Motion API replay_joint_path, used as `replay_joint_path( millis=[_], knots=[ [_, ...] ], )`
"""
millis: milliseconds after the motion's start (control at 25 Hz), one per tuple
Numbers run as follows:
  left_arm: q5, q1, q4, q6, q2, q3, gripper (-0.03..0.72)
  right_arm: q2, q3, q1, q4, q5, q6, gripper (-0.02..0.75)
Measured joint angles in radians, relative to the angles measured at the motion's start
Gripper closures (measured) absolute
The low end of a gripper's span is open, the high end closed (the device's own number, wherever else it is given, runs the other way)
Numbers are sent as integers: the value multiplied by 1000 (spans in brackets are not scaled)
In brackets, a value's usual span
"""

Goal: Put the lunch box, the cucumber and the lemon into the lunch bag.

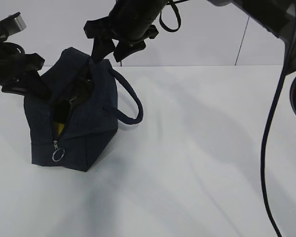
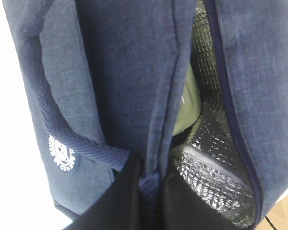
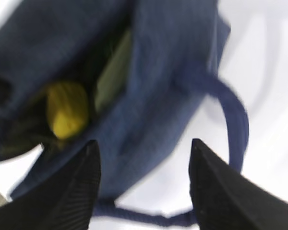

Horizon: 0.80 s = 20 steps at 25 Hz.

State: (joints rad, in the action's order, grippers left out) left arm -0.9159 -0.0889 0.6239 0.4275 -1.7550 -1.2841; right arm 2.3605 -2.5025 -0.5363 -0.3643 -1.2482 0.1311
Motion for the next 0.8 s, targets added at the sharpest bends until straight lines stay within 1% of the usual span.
replay_joint_path(
  millis=[160, 360, 480, 640, 800],
  knots=[
    [0, 0, 0, 0, 0, 0, 672, -12, 20, 2, 6, 0, -54, 297],
    [0, 0, 0, 0, 0, 0, 672, -75, 205, 2, 8, 0, -66, 297],
    [0, 0, 0, 0, 0, 0, 672, -105, 277, 2, 2, -2, -66, 297],
    [2, 0, 0, 0, 0, 0, 672, -105, 289, 2, -77, -2, -55, 297],
    [2, 0, 0, 0, 0, 0, 672, -107, 305, 2, -104, 0, -49, 297]
  ],
)
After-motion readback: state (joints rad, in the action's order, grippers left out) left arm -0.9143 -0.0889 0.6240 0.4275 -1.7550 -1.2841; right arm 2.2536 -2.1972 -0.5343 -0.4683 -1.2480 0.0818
